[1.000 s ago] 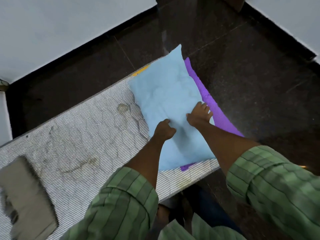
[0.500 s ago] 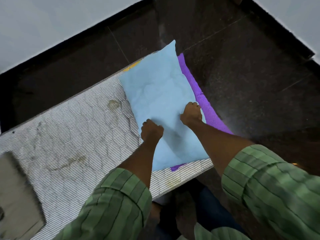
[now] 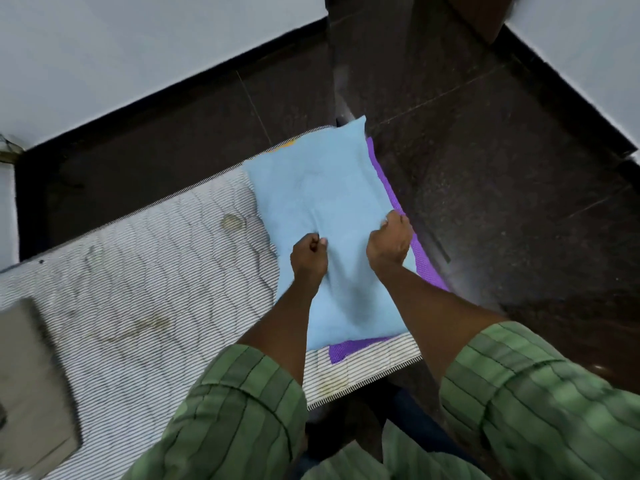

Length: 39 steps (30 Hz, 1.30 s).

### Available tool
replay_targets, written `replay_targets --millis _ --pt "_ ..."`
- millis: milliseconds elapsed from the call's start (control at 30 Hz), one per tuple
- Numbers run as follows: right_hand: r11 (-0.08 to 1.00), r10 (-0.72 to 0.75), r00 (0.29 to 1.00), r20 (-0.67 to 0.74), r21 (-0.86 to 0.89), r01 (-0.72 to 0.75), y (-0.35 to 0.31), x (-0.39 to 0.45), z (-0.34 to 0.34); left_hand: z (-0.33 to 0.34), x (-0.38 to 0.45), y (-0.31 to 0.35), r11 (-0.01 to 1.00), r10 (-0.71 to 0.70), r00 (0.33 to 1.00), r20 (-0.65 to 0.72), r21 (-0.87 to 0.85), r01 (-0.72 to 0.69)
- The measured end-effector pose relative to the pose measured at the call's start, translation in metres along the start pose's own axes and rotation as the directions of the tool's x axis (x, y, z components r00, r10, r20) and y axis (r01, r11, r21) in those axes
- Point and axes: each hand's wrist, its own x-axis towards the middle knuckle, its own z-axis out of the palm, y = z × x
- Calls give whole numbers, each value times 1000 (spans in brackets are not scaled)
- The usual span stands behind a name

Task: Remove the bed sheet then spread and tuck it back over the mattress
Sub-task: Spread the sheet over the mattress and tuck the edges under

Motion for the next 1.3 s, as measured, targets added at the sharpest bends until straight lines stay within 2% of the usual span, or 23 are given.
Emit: replay_targets --millis 133,200,267,333,367,400,467,500,533,567,700,800,967,1167,1233,1300 --pt "989 -33 983 -180 135 58 -23 18 -26 -2 -6 43 985 163 986 -18 -49 -164" --pt "989 -54 970 -239 119 84 -29 29 -41 0 -9 56 974 218 976 -8 -59 -218" --pt "994 -70 969 -239 69 88 -30 33 -54 1 -12 63 968 249 968 16 -24 -248" --pt "998 -41 995 -89 -60 36 -23 38 -61 4 -14 62 965 233 968 91 99 -242" --pt "983 8 998 63 -185 4 -18 39 -65 6 -15 59 958 203 969 141 176 -227" --pt "953 75 968 238 -304 1 -12 40 -66 8 -18 56 951 160 970 184 235 -202" --pt "915 170 816 552 -396 77 1 34 -70 11 -26 54 934 82 960 269 316 -169" --pt "913 188 734 652 -392 114 6 26 -71 12 -32 57 910 62 945 320 371 -185" --pt "913 190 686 702 -384 140 13 17 -71 12 -36 60 878 56 926 374 422 -224" --pt "911 180 678 713 -381 158 19 9 -69 11 -39 64 847 52 904 425 461 -265" --pt "864 79 801 593 -441 242 15 -22 -73 -2 -50 72 743 58 855 515 550 -382" --pt "831 0 799 602 -444 334 -6 -39 -87 -17 -59 76 704 98 858 505 574 -418" --pt "811 -111 815 569 -423 405 -41 -74 -115 -52 -83 84 672 173 873 456 594 -443" --pt "789 -218 779 588 -363 495 -78 -164 -121 -128 -137 43 647 244 905 349 637 -420" --pt "754 -280 734 619 -331 567 -90 -209 -110 -168 -157 14 671 226 933 279 650 -356" --pt "699 -336 659 672 -290 653 -108 -257 -91 -213 -176 -19 716 178 965 194 647 -262"
